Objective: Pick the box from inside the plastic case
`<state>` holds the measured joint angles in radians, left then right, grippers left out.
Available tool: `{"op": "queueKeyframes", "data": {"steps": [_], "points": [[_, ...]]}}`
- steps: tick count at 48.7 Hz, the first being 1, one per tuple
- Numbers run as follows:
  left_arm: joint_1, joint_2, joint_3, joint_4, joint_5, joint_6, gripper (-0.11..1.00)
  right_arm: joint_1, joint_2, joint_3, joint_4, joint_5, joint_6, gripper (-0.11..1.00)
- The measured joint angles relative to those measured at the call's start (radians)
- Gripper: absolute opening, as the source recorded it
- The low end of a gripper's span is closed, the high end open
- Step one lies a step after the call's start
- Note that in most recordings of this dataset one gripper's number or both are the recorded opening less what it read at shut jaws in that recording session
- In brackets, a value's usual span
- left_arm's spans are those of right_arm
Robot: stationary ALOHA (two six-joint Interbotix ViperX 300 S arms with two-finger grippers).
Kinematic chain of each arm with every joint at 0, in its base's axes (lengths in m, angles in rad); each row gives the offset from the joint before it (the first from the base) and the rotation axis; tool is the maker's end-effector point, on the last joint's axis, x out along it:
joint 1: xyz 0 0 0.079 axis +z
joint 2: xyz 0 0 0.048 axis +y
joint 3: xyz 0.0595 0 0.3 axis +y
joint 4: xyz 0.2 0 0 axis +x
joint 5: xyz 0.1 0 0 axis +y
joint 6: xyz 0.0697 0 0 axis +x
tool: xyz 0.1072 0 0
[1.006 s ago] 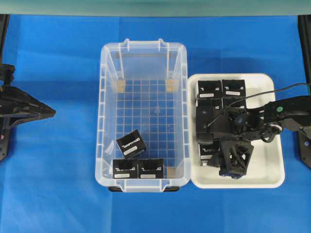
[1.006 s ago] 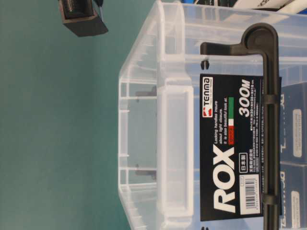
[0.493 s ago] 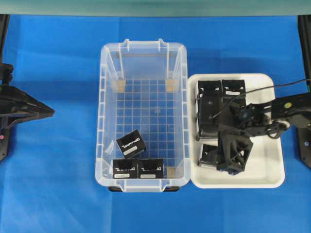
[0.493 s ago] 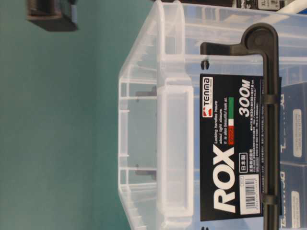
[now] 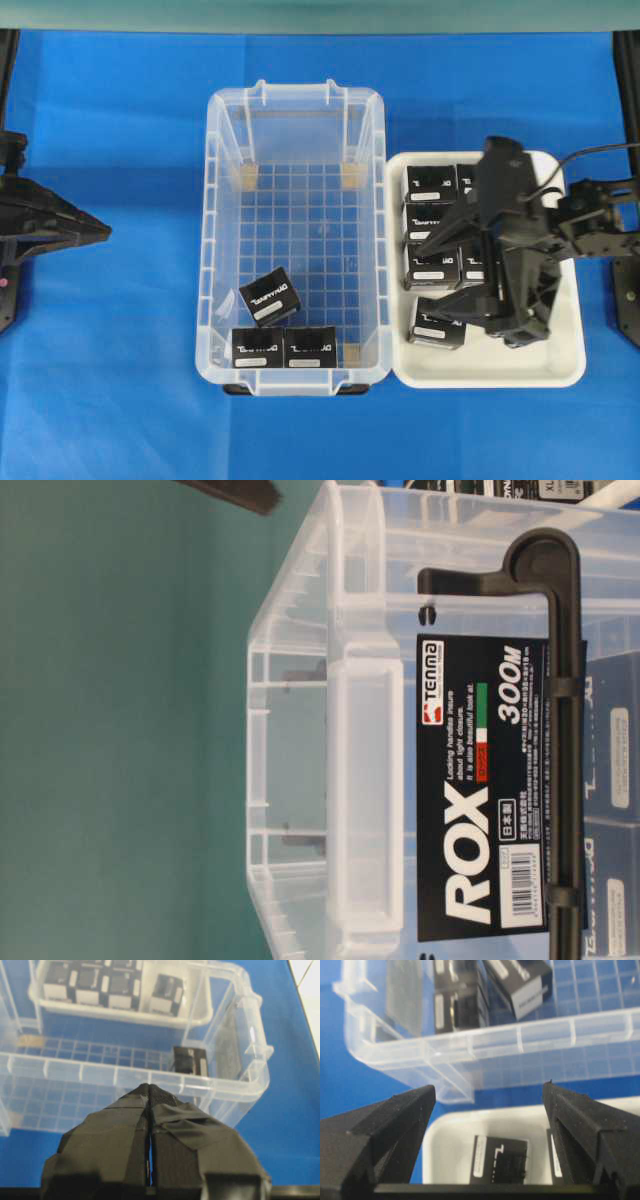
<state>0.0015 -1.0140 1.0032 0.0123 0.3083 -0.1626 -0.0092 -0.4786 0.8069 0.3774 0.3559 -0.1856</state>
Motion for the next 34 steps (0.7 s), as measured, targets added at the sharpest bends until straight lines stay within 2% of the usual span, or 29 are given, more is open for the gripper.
{"op": "queueKeyframes", "data": {"steps": [17,34], "points": [[0.000,-0.008,0.000,0.002,0.005,0.003,-0.03,0.000,-0.121,0.000,0.002,-0.021,0.000,0.91],[-0.002,-0.028,0.000,0.000,0.005,0.009,-0.03,0.000,-0.307,0.026,0.002,-0.196,-0.018,0.91]]}}
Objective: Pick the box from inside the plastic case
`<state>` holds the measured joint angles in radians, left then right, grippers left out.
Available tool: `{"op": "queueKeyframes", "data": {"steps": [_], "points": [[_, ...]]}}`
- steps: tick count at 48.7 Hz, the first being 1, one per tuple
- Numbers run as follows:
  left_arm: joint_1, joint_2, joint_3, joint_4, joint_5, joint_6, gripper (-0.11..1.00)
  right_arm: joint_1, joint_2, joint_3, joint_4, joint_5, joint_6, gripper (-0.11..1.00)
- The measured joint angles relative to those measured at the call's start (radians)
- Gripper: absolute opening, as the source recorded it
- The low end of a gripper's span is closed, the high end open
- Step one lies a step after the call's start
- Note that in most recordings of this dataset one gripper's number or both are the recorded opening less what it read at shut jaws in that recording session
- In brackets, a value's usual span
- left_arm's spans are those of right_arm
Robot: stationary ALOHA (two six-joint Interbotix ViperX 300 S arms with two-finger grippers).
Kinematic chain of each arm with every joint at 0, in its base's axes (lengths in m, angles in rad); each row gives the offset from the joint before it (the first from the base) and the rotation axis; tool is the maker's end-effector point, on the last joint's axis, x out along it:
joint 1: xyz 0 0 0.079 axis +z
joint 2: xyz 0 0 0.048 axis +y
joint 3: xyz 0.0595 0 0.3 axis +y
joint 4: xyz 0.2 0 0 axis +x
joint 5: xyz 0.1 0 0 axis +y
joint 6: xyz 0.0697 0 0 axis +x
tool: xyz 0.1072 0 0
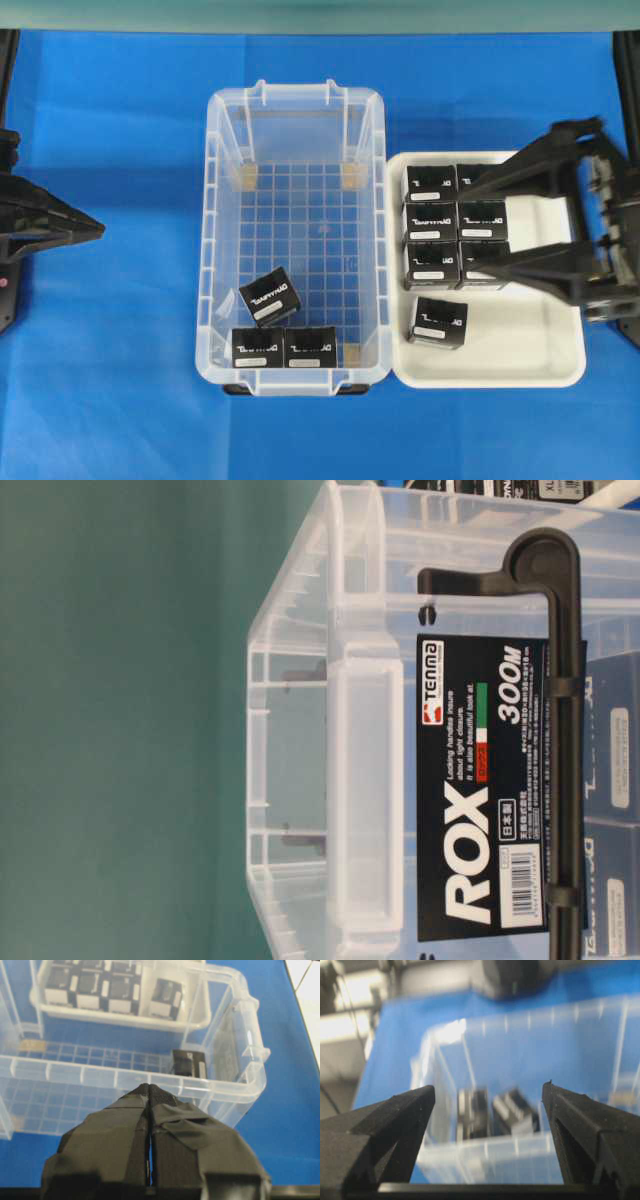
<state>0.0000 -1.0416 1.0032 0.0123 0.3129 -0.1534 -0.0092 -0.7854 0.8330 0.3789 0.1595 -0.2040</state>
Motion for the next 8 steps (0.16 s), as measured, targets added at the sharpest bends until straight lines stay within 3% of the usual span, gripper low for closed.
{"op": "queueKeyframes", "data": {"steps": [8], "points": [[-0.003,-0.003,0.000,0.000,0.000,0.002,-0.03,0.000,-0.077,0.015,0.000,-0.014,-0.002,0.91]]}}
